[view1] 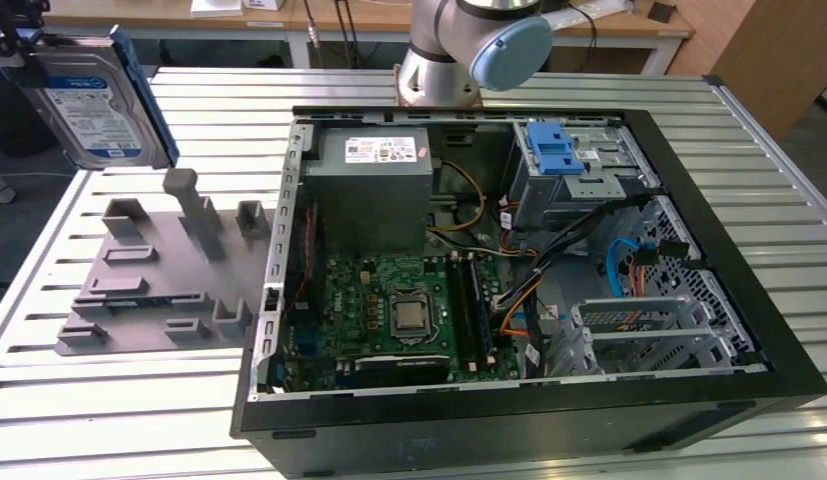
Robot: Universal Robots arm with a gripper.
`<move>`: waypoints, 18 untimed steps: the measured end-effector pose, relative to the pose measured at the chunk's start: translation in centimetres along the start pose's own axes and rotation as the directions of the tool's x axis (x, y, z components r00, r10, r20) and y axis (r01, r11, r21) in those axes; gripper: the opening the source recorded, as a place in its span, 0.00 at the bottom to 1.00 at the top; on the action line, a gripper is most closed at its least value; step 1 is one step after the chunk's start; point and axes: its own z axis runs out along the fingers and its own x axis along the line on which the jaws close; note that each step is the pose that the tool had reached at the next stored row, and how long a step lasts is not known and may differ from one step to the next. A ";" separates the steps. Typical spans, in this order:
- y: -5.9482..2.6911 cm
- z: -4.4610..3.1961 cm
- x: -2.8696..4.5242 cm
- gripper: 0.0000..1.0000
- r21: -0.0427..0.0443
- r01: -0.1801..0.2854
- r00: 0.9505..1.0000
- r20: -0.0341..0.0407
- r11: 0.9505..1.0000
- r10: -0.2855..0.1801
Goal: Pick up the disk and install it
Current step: 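Pick up the disk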
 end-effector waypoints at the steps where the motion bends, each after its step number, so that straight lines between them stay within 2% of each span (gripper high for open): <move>1: 0.00 -0.06 0.00 0.36 0.000 0.000 1.000 0.000 1.000 0.000; 18: 0.02 -1.14 -0.01 0.36 0.000 0.000 1.000 0.000 1.000 0.000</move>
